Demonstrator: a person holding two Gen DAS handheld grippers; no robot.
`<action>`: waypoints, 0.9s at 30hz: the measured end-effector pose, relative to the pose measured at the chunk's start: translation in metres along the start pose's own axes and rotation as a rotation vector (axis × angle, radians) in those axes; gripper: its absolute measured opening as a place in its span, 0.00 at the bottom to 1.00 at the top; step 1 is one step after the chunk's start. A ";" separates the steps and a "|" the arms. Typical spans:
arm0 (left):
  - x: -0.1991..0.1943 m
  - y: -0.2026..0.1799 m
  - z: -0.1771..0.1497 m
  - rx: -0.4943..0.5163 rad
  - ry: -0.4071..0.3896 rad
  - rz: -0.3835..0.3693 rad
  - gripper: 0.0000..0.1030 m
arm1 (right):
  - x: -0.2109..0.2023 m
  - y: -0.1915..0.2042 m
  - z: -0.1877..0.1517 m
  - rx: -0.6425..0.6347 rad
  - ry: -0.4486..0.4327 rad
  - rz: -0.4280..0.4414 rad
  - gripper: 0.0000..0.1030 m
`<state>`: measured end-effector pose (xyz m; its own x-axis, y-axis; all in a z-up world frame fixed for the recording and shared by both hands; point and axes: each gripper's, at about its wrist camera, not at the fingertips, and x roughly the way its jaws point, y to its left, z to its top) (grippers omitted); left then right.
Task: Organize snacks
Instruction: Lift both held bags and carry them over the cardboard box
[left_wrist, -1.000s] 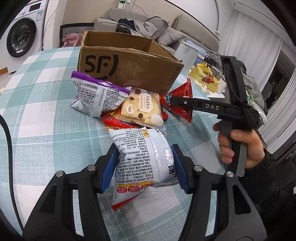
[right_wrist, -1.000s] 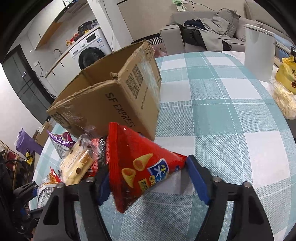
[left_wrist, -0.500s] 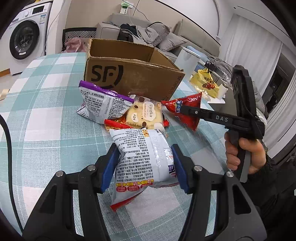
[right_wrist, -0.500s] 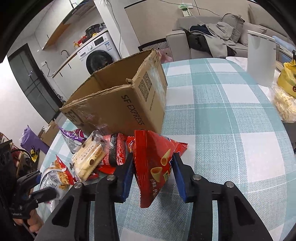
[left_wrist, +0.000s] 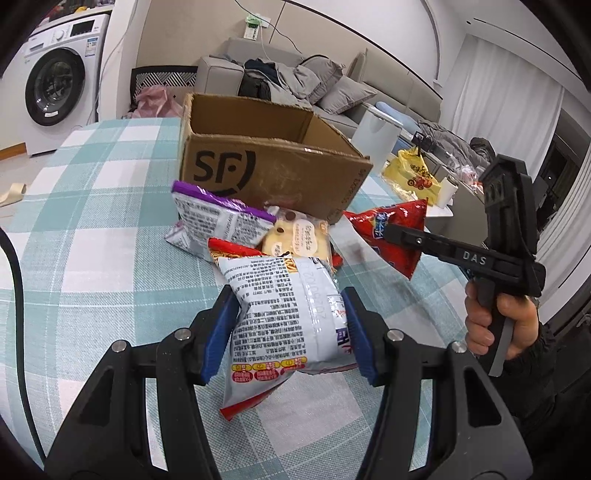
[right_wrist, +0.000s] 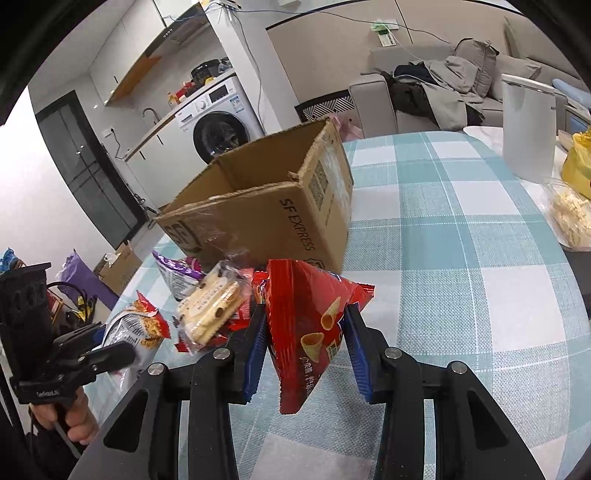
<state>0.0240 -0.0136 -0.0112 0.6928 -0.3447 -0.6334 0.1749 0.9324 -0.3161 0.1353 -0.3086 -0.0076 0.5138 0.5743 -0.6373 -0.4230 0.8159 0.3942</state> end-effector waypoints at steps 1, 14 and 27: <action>-0.001 0.001 0.001 -0.001 -0.005 0.002 0.53 | -0.001 0.001 0.000 -0.002 -0.002 0.002 0.40; -0.011 0.015 0.021 -0.042 -0.056 0.021 0.53 | -0.025 0.023 0.009 -0.030 -0.068 0.074 0.40; -0.025 0.029 0.057 -0.058 -0.145 0.072 0.53 | -0.035 0.038 0.028 -0.036 -0.111 0.100 0.40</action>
<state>0.0513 0.0286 0.0357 0.7963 -0.2545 -0.5487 0.0838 0.9449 -0.3166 0.1219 -0.2955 0.0478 0.5466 0.6579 -0.5181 -0.5012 0.7527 0.4269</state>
